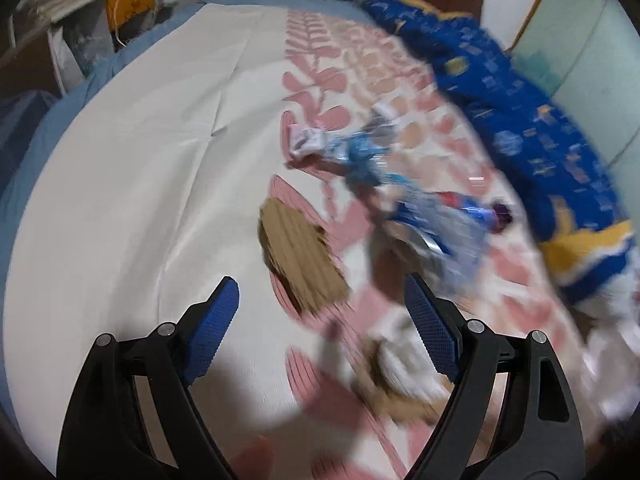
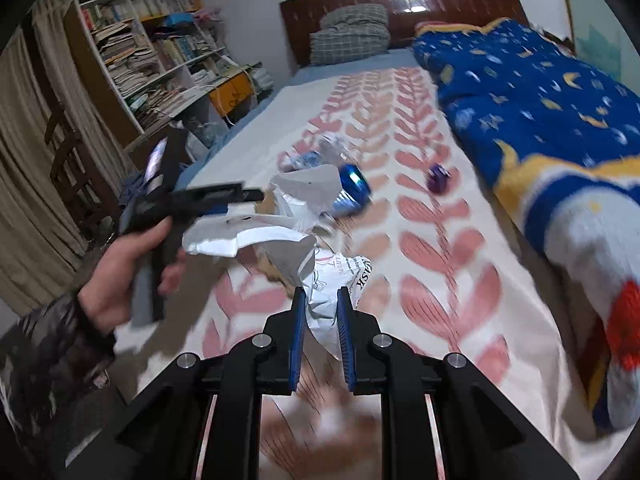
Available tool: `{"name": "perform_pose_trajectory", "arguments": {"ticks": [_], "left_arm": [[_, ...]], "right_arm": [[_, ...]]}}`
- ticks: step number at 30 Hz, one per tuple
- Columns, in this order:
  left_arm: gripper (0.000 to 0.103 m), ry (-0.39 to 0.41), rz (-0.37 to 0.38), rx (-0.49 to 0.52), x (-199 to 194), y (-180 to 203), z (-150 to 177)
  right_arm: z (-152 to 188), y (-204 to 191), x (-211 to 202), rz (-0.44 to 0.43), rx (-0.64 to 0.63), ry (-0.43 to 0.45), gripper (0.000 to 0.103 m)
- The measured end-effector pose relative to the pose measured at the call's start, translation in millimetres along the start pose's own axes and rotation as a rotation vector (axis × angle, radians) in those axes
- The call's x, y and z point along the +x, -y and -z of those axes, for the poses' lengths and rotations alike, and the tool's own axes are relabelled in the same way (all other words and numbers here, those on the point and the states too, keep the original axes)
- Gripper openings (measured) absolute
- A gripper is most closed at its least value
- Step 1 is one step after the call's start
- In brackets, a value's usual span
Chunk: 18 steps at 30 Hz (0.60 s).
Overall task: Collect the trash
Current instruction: 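Grasp the cardboard piece with the left gripper while the right holds the bag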
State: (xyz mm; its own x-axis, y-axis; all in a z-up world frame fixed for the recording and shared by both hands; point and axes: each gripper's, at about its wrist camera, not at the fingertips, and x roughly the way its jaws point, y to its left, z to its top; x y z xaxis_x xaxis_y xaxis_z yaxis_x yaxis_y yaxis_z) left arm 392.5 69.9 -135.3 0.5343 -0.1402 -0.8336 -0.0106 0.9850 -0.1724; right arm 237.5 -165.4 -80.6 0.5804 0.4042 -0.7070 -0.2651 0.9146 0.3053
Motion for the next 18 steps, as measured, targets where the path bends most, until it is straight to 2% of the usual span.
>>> {"name": "perform_pose_trajectory", "arguments": {"ticks": [3, 4, 8, 10, 11, 12, 15, 18], "left_arm": [[0.084, -0.052, -0.101, 0.015, 31.8, 3.9, -4.2], [0.084, -0.062, -0.111, 0.018, 36.3, 4.5, -4.0], [0.082, -0.045, -0.182, 0.080, 47.3, 14.6, 6.6], [0.066, -0.007, -0.191, 0.087, 43.2, 15.3, 12.5], [0.049, 0.003, -0.202, 0.086, 40.6, 15.5, 13.0], [0.036, 0.014, -0.217, 0.085, 36.5, 14.1, 14.3], [0.027, 0.017, -0.189, 0.059, 28.2, 5.9, 14.7], [0.025, 0.030, -0.167, 0.066, 15.1, 4.1, 15.3]], "right_arm": [[14.8, 12.6, -6.0, 0.031, 0.018, -0.015, 0.017], [20.5, 17.9, -9.2, 0.034, 0.032, -0.014, 0.017], [30.6, 26.8, -11.6, 0.041, 0.038, -0.024, 0.017], [34.0, 27.9, -12.9, 0.047, 0.035, -0.025, 0.017], [34.4, 28.5, -13.5, 0.046, 0.035, -0.025, 0.017], [35.2, 28.1, -14.0, 0.045, 0.034, -0.026, 0.017], [37.4, 27.1, -17.1, 0.041, 0.037, -0.022, 0.017], [38.4, 26.0, -21.3, 0.042, 0.036, -0.016, 0.017]]}}
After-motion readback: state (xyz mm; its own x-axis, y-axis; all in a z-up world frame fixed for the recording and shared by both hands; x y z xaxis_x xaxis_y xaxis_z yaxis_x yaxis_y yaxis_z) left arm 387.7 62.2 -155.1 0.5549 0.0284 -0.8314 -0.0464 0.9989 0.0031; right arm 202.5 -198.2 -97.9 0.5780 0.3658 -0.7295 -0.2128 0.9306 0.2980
